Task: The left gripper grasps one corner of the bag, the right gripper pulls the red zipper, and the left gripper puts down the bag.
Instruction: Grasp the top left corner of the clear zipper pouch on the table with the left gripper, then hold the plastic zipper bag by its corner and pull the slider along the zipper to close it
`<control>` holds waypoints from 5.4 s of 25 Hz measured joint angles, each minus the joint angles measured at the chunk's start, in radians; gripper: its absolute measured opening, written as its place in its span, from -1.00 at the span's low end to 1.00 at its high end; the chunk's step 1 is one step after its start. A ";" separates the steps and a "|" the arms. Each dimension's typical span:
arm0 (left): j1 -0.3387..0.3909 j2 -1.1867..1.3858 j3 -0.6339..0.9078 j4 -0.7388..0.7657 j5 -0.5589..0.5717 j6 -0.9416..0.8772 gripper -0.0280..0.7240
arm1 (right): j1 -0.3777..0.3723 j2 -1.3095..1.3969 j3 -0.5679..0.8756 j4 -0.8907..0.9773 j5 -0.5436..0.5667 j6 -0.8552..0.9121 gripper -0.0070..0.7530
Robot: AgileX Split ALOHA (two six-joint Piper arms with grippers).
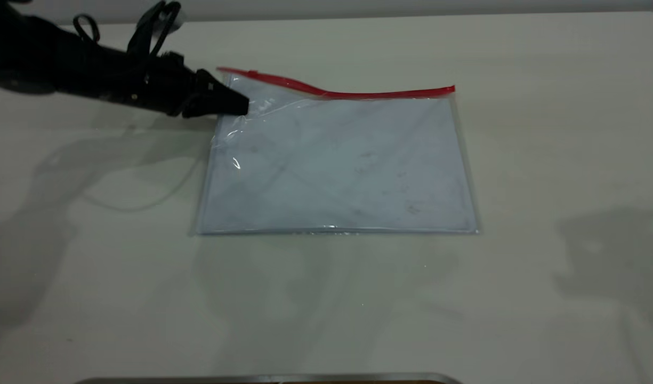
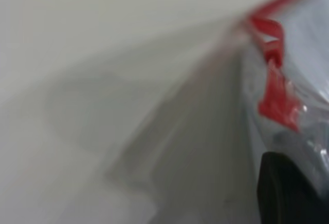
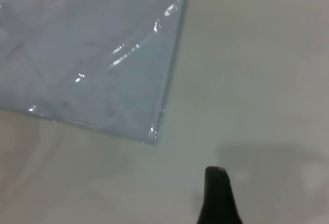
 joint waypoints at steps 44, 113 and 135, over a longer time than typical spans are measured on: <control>-0.220 -0.005 -0.548 0.687 0.303 0.280 -0.78 | 0.271 0.987 -0.639 1.057 0.007 -1.370 0.54; -0.142 -0.013 -0.641 0.551 0.367 0.068 -0.79 | 0.217 1.000 -0.655 0.365 0.032 -0.799 -0.87; -0.132 -0.014 -0.642 0.638 0.367 0.004 -0.79 | 0.168 1.000 -0.657 -0.044 0.406 -0.352 -0.81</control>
